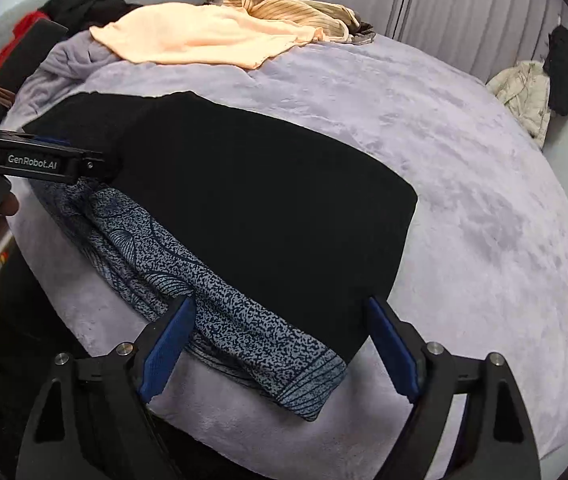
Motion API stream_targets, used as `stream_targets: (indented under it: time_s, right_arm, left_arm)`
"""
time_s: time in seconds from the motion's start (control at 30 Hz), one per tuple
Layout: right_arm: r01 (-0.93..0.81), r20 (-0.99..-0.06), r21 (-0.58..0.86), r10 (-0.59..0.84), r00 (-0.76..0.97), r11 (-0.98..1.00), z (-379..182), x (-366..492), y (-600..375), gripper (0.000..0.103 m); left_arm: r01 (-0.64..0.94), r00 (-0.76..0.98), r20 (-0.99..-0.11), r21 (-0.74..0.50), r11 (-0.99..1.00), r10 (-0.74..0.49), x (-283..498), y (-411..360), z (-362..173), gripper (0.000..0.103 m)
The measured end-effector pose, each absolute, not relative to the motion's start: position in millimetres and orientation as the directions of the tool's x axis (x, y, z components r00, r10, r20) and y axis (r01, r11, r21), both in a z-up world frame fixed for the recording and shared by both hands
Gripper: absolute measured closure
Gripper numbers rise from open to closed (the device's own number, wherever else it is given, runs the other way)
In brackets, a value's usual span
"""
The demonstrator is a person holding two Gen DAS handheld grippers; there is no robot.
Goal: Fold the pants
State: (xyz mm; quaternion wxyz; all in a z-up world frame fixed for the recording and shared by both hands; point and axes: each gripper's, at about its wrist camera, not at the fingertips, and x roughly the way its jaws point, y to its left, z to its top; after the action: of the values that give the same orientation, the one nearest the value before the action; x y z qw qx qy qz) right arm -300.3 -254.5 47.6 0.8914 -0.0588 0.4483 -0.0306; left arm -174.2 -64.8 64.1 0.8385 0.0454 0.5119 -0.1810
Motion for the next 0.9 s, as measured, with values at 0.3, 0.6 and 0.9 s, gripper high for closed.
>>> stream_targets:
  time_s: [0.3, 0.6, 0.9]
  right_arm:
    - [-0.072, -0.791, -0.108, -0.042, 0.611, 0.991, 70, -215, -225, 0.000]
    - [-0.070, -0.845, -0.047, -0.002, 0.534, 0.996, 54, -146, -209, 0.000]
    - [-0.132, -0.795, -0.009, 0.073, 0.602, 0.991, 67, -139, -181, 0.000]
  left_arm:
    - [0.287, 0.432, -0.862, -0.147, 0.947, -0.265, -169, -34, 61, 0.000]
    - [0.129, 0.481, -0.861, -0.116, 0.985, -0.164, -142, 22, 60, 0.000]
    - [0.097, 0.504, -0.852, -0.104, 0.990, -0.139, -134, 43, 53, 0.000]
